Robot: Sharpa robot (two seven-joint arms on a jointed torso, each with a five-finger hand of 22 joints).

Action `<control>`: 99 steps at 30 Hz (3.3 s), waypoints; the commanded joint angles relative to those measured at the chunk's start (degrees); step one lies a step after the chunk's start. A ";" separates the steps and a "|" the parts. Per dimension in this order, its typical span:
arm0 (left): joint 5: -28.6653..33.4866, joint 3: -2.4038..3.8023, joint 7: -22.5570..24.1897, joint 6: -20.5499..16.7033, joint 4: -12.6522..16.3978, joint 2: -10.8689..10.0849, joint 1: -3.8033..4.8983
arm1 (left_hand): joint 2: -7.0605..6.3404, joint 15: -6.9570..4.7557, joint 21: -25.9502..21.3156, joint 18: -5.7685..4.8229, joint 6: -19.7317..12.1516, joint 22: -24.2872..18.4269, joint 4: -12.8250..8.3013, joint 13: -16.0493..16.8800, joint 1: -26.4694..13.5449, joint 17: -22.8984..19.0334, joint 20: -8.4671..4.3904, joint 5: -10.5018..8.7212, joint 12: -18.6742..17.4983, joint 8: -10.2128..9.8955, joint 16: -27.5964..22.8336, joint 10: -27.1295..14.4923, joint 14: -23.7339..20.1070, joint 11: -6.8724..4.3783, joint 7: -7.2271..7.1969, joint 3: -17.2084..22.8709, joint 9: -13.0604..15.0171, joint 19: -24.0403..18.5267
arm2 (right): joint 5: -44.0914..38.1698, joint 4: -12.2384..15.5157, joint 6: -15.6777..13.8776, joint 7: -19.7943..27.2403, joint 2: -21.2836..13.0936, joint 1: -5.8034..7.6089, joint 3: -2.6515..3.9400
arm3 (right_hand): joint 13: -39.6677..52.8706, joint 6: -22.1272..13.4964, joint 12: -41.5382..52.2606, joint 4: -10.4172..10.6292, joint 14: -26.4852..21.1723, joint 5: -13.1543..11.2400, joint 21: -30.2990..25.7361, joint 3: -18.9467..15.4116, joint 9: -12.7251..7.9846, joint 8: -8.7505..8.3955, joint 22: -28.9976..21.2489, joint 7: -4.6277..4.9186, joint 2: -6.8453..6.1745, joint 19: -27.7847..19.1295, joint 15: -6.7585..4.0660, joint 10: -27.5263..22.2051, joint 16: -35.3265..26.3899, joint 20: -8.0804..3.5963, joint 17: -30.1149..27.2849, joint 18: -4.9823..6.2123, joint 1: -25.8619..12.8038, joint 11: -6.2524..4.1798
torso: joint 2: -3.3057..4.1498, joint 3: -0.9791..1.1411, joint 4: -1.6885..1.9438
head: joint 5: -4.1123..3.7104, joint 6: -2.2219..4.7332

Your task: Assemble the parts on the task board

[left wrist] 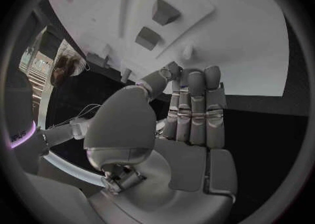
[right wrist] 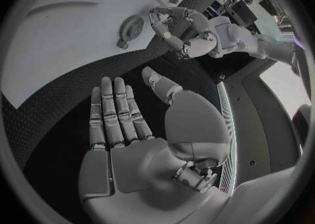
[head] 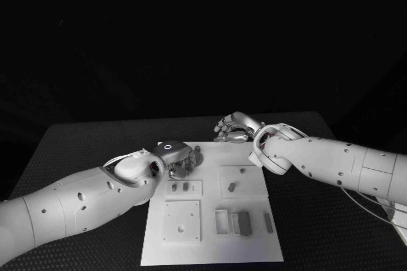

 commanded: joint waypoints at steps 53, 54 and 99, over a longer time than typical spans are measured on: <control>1.29 1.48 -0.56 7.53 2.25 -4.04 -0.01 | 1.13 -0.23 0.15 3.16 0.38 0.26 -0.08 0.07 0.53 0.40 -0.23 0.04 -0.30 0.11 0.09 0.52 0.65 -0.08 -0.11 0.42 0.13 0.63 | -0.03 0.21 0.53 0.63 -0.46 -0.02 0.02 | -0.56 -0.39 0.12 -0.05 0.26 -0.09 -0.52 -0.48 -0.20 0.41 0.22 -0.14 -0.02 -0.15 0.08 0.30 -0.71 0.12 0.30 -0.73 -0.21 0.21 | 0.03 0.06 -0.07 | 0.11 -0.01; 1.10 1.43 -0.63 7.46 2.19 -4.02 -0.01 | 1.13 -0.24 0.15 3.16 0.38 0.27 -0.08 0.08 0.53 0.41 -0.23 0.04 -0.31 0.11 0.09 0.52 0.65 -0.08 -0.11 0.42 0.13 0.63 | -0.03 0.21 0.53 0.61 -0.47 -0.02 0.02 | -0.57 -0.38 0.13 -0.05 0.26 -0.09 -0.52 -0.48 -0.20 0.41 0.23 -0.14 -0.02 -0.15 0.08 0.29 -0.72 0.13 0.30 -0.73 -0.21 0.21 | 0.04 0.05 -0.08 | 0.10 -0.04; 0.99 0.50 -0.44 9.40 2.22 -3.24 -0.09 | 1.20 -0.20 0.03 3.07 0.35 0.45 -0.10 0.15 0.36 0.65 -0.25 0.05 -0.52 0.03 -0.02 0.56 0.61 -0.06 -0.08 0.36 0.18 0.56 | -0.02 0.35 0.72 0.51 -0.59 -0.02 0.02 | -0.96 -0.40 0.21 -0.06 0.24 -0.09 -0.71 -0.51 -0.31 0.46 0.36 -0.14 -0.05 -0.20 0.12 0.26 -1.01 0.15 0.46 -0.73 -0.21 0.23 | 0.05 0.03 -0.03 | -0.05 -0.41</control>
